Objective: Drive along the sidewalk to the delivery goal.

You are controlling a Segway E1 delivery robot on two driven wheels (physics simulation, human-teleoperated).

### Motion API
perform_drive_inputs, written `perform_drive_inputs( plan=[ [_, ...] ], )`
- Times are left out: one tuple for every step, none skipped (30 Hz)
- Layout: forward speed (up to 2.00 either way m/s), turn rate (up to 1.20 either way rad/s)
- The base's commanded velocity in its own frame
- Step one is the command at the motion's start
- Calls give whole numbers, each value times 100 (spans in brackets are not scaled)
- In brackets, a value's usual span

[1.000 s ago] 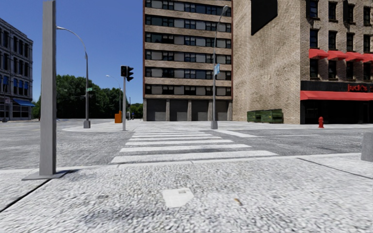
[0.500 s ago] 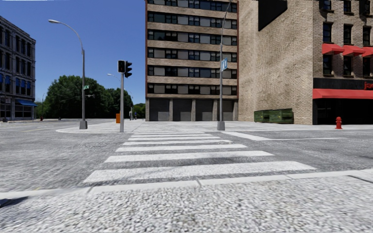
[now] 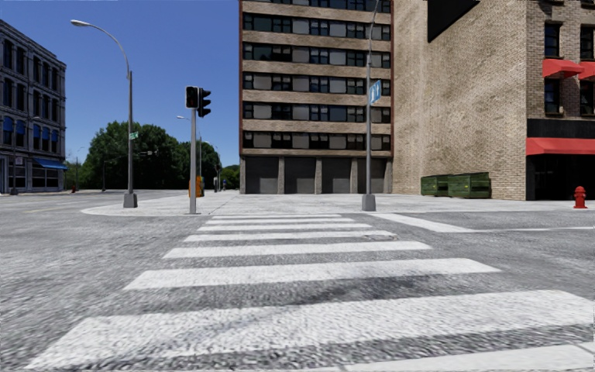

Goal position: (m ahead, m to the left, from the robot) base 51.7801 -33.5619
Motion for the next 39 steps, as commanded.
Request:
perform_drive_inputs(
  plan=[
    [200,22],
    [200,22],
    [200,22],
    [200,22],
    [200,22],
    [200,22],
    [200,22],
    [200,24],
    [200,26],
    [195,27],
    [195,27],
    [189,27],
    [187,27],
    [187,27],
    [179,27],
    [166,27],
    [162,27],
    [162,27],
    [162,27],
    [161,27],
    [161,27],
    [161,27],
    [161,27],
    [159,27],
    [159,27],
    [157,27],
    [155,27],
    [155,27],
    [153,27],
    [152,27],
    [152,27],
    [152,27],
    [151,27],
    [151,27],
    [150,27],
    [150,27],
    [150,27],
    [150,27],
    [150,27]
  ],
)
